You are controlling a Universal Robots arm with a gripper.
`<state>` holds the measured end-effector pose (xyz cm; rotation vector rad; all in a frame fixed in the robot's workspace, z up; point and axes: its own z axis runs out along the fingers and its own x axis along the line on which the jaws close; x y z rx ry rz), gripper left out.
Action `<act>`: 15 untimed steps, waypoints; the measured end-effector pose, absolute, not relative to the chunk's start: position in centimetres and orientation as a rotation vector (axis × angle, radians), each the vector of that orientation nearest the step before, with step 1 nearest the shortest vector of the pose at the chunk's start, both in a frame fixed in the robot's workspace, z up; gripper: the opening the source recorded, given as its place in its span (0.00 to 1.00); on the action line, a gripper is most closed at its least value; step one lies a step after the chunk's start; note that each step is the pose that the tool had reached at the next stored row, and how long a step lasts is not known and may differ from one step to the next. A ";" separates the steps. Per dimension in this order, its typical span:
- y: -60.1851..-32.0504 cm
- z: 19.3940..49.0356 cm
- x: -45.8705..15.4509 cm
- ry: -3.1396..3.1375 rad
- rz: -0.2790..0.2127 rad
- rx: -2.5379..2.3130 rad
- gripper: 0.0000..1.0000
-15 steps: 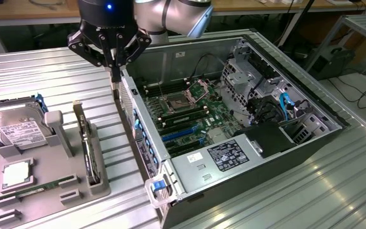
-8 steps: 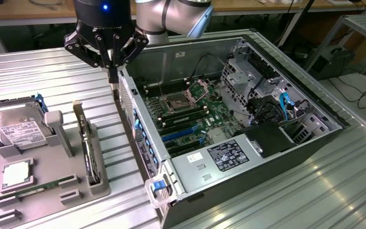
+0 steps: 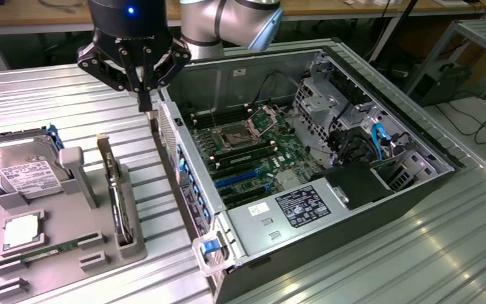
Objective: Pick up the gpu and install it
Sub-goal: 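Reach for the gpu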
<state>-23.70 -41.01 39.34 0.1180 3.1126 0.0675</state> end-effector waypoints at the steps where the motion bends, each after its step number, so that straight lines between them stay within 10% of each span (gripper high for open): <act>1: -41.0 39.3 -23.9 3.112 0.068 0.118 0.11; 15: -42.3 39.3 -27.1 3.113 0.068 0.110 0.11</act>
